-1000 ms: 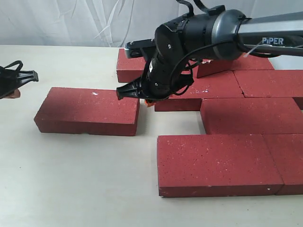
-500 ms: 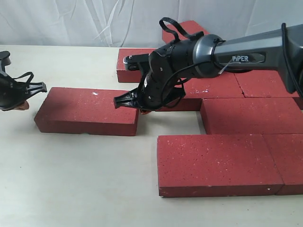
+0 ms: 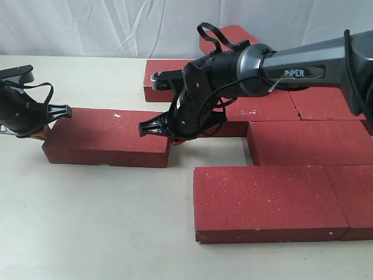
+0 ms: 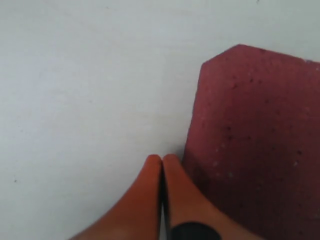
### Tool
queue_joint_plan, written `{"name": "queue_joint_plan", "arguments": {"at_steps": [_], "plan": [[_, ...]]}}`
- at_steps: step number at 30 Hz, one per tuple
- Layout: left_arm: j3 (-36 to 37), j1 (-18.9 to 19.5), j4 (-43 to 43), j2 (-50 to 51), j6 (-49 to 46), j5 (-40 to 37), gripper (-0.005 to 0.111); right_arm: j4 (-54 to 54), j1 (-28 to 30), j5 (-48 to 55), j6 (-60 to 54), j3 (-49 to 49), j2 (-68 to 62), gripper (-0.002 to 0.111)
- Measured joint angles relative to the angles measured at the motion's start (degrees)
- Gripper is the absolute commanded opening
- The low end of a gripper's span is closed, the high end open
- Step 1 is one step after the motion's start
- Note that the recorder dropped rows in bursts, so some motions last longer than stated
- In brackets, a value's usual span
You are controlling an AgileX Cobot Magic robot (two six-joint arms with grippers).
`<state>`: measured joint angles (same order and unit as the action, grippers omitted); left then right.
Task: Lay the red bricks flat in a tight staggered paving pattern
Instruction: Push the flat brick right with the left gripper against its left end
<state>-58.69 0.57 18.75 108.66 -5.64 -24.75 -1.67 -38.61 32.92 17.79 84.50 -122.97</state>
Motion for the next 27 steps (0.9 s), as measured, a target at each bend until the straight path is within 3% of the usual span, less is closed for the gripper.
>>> {"name": "queue_joint_plan", "arguments": {"at_steps": [11,27], "plan": [[-0.22,0.00,-1.09,0.00,-3.82,-4.69,0.000,-8.15,0.00,3.58,-8.46,0.00,0.00,-0.001],[-0.22,0.00,-3.47,-2.46,-4.16,-11.01,0.000,-8.32,0.00,12.20,-11.36,0.00,3.87,-0.001]]}}
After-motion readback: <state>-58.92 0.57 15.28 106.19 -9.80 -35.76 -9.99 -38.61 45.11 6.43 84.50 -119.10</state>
